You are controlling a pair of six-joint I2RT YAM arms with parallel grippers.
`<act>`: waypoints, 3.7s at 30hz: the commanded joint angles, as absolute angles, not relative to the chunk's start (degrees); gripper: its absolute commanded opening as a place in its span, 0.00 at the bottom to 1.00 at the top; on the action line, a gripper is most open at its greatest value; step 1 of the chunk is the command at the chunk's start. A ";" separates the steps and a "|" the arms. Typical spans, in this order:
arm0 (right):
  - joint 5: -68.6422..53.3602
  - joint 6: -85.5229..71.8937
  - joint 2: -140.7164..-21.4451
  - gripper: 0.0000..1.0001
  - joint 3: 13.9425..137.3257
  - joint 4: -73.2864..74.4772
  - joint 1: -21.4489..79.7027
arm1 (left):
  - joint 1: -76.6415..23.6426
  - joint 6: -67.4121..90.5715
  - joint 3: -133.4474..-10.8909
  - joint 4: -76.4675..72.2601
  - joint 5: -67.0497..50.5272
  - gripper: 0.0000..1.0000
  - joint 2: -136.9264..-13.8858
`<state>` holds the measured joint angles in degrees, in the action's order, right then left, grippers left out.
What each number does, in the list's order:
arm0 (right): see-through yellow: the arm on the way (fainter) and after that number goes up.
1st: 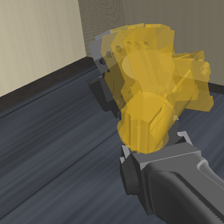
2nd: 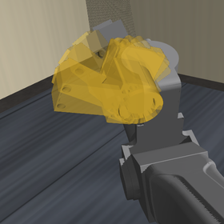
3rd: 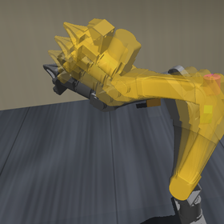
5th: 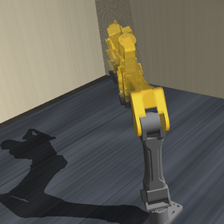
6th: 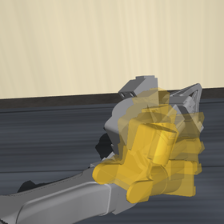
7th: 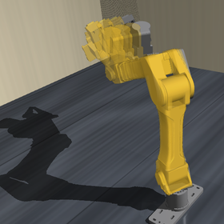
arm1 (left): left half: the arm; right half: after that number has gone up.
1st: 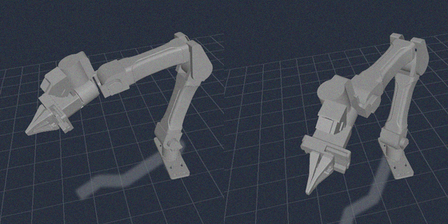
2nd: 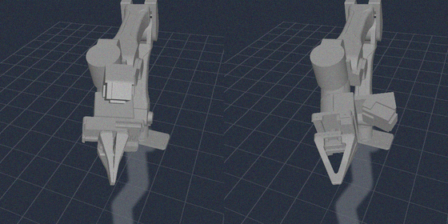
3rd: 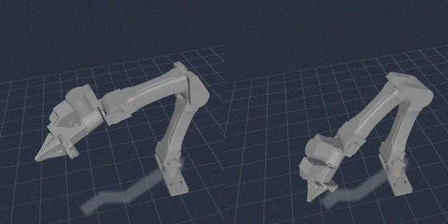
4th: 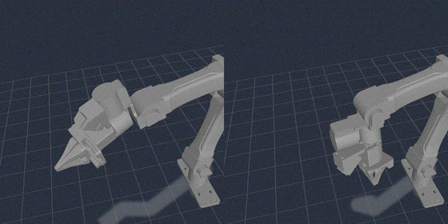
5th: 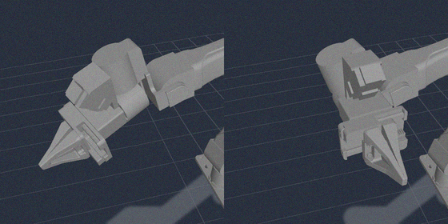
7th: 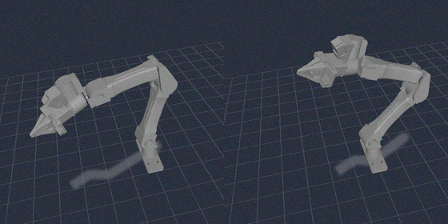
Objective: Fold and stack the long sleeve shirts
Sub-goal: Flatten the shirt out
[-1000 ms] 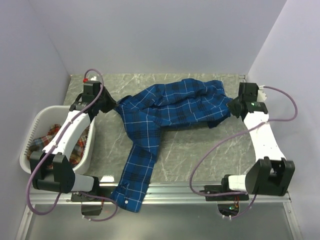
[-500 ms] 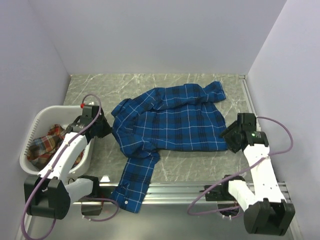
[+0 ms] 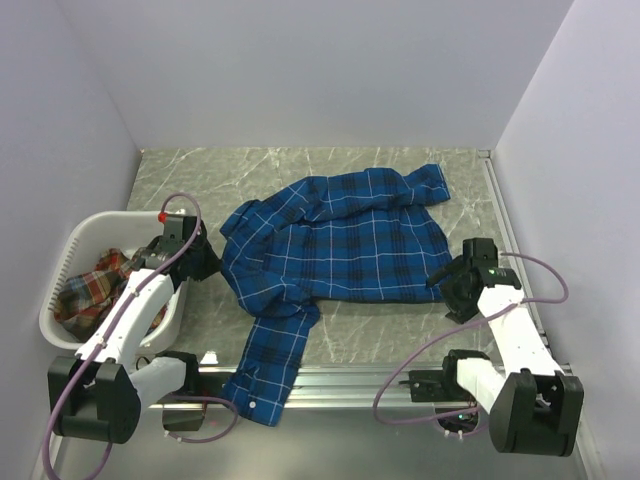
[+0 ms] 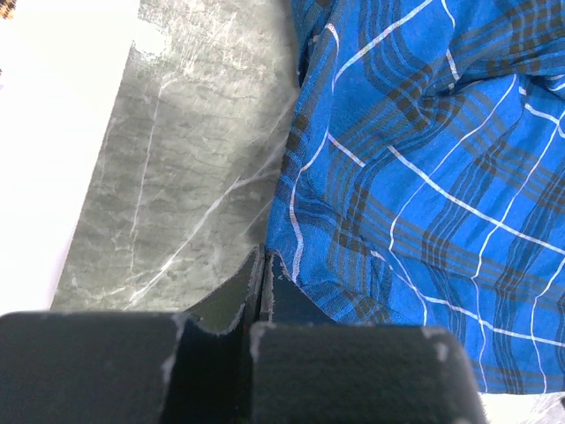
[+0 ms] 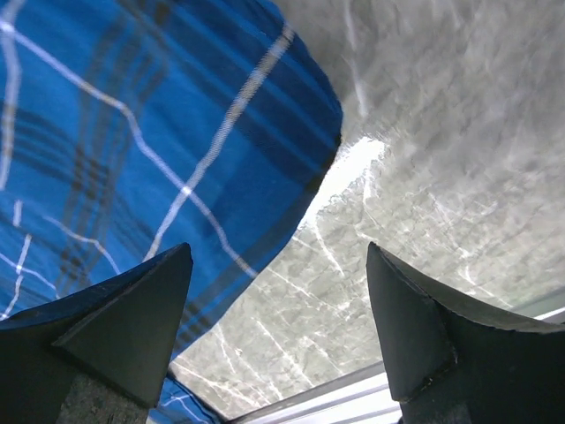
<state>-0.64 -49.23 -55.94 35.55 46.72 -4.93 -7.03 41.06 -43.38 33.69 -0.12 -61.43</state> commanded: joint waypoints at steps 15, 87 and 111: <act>4.38 -58.19 -68.98 0.07 39.94 26.54 -5.45 | -4.84 42.89 -51.49 24.79 -2.28 0.01 -69.95; -8.62 -38.50 -65.20 0.02 54.31 21.71 -5.27 | 2.37 36.47 -62.06 27.34 -5.45 0.01 -60.56; 6.92 -27.63 -77.28 0.75 69.53 19.88 6.49 | 2.29 38.06 -62.14 14.15 -13.36 0.00 -80.68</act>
